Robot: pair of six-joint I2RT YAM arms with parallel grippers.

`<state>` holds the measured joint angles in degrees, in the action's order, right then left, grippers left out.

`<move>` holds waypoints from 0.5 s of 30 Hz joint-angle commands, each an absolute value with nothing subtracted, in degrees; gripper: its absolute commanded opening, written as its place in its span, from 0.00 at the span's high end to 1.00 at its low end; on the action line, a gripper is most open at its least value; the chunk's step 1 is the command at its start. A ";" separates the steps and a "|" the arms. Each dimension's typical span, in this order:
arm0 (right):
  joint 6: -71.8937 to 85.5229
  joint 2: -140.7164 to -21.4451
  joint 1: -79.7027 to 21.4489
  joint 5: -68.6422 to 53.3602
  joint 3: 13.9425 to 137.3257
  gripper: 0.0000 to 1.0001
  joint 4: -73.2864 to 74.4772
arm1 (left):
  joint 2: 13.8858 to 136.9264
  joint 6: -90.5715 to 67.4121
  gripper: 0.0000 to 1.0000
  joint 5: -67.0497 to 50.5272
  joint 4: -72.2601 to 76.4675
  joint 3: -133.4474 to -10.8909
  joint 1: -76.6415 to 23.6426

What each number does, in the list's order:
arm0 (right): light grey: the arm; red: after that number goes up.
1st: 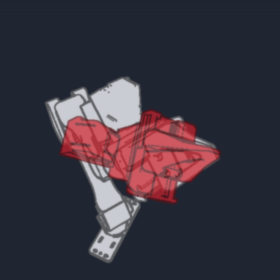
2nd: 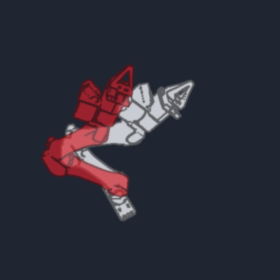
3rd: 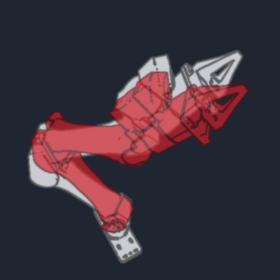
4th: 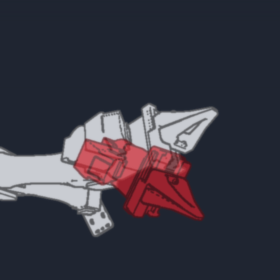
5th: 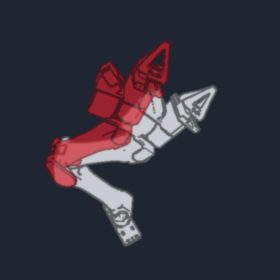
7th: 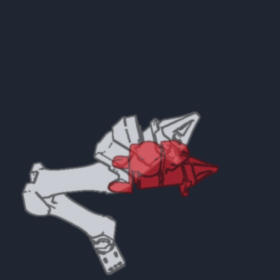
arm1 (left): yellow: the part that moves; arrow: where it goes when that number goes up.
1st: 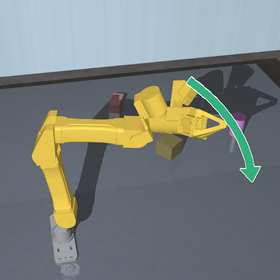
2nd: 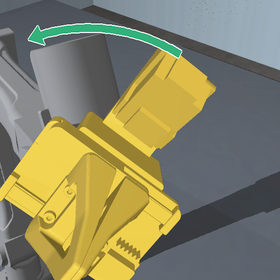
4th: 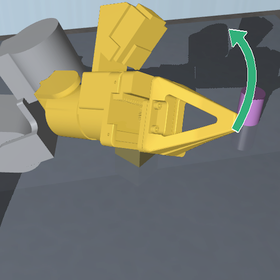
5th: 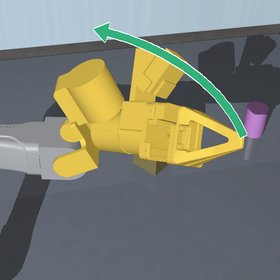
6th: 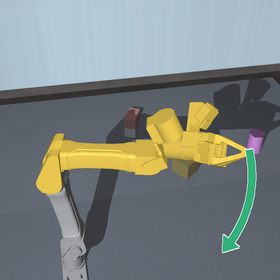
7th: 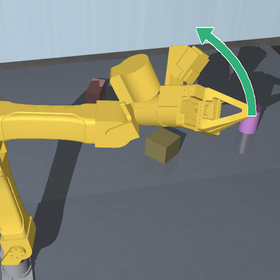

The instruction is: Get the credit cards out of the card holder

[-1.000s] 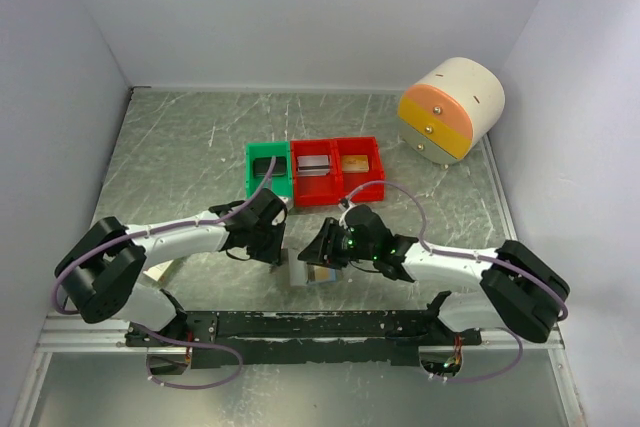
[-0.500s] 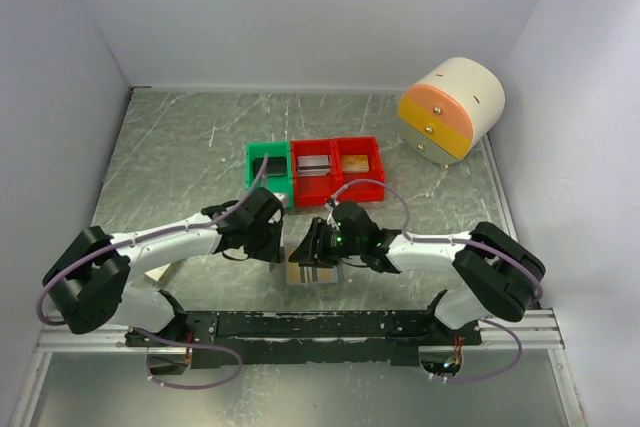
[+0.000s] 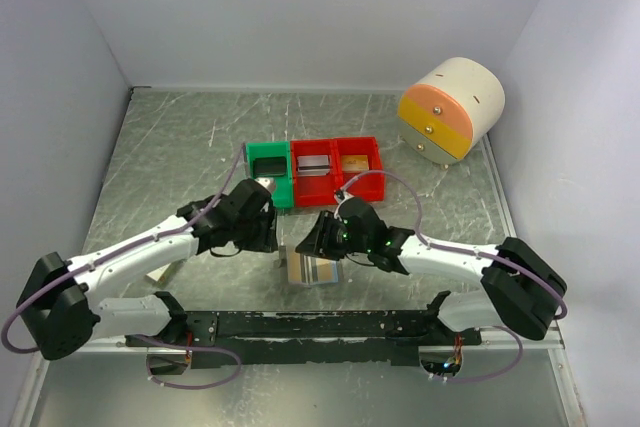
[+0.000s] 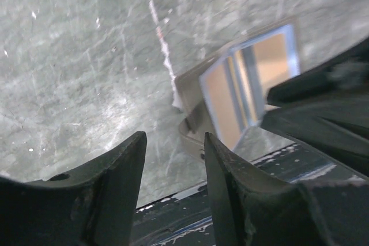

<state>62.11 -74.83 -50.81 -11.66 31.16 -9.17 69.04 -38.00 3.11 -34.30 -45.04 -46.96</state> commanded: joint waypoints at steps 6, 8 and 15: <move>68.11 -76.53 -51.68 -6.40 26.17 0.69 -13.22 | 66.14 -38.51 0.41 -8.82 -32.48 -52.51 -47.03; 69.91 -74.26 -51.81 -3.58 23.87 0.69 -15.01 | 66.82 -39.50 0.42 -14.00 -30.20 -51.78 -47.08; 71.23 -59.37 -51.78 7.23 15.85 0.52 -15.06 | 69.82 -43.46 0.36 -17.50 -25.00 -48.58 -50.54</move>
